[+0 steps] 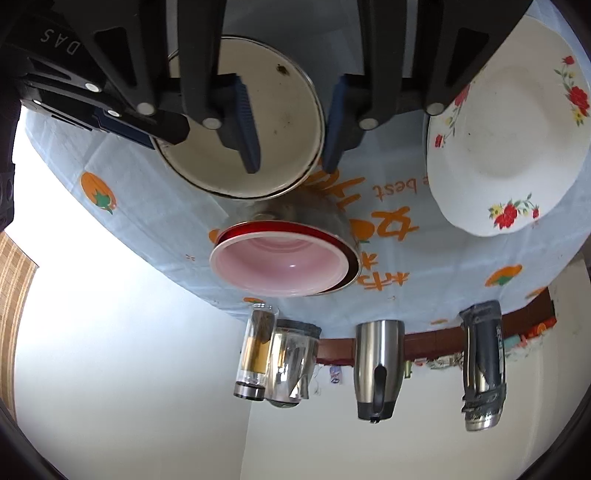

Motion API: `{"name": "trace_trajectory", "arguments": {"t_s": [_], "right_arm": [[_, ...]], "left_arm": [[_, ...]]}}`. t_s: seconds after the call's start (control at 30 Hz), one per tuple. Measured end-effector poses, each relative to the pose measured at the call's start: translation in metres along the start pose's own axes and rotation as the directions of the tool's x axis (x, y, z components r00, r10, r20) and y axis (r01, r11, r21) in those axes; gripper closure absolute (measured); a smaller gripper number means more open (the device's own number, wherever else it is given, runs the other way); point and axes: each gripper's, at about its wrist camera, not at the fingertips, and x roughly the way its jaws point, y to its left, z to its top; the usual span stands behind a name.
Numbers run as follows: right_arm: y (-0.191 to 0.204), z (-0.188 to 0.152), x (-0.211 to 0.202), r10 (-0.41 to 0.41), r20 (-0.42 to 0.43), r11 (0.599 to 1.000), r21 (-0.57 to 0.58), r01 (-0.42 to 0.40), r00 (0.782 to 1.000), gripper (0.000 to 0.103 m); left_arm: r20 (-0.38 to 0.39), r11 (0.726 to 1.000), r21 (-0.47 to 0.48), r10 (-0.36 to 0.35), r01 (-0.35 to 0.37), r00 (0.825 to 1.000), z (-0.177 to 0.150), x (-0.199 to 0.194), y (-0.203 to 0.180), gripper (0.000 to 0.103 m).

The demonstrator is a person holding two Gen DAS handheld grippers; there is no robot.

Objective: Organize plates and bowls
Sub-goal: 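Move the left gripper to the white red-flower enamel bowl rim, then close the left gripper on the enamel bowl rim and lift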

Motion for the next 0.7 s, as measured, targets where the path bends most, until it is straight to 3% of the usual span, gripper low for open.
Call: {"name": "trace_trajectory", "arguments": {"t_s": [0.1, 0.23, 0.4, 0.53, 0.7], "right_arm": [[0.002, 0.0, 0.002, 0.024, -0.006, 1.0, 0.008, -0.024, 1.0, 0.081], [0.005, -0.001, 0.001, 0.003, -0.015, 1.0, 0.009, -0.003, 1.0, 0.081], [0.001, -0.002, -0.007, 0.042, -0.027, 0.998, 0.038, -0.041, 0.999, 0.081], [0.005, 0.003, -0.017, 0.043, 0.002, 0.999, 0.027, -0.043, 0.999, 0.081], [0.011, 0.016, -0.034, 0.054, 0.046, 0.998, 0.009, -0.055, 0.997, 0.081]], "left_arm": [[0.003, 0.999, -0.037, -0.023, 0.023, 1.0, 0.0, 0.0, 0.006, 0.073], [0.014, 0.998, -0.045, -0.038, 0.038, 0.999, 0.0, -0.002, 0.007, 0.075], [0.039, 0.995, -0.073, -0.062, 0.065, 0.997, 0.001, -0.012, 0.009, 0.075], [0.081, 0.999, -0.029, -0.031, 0.034, 0.996, 0.002, -0.023, -0.001, 0.075], [0.11, 0.996, -0.065, -0.06, 0.068, 0.992, 0.015, -0.031, 0.003, 0.075]]}}
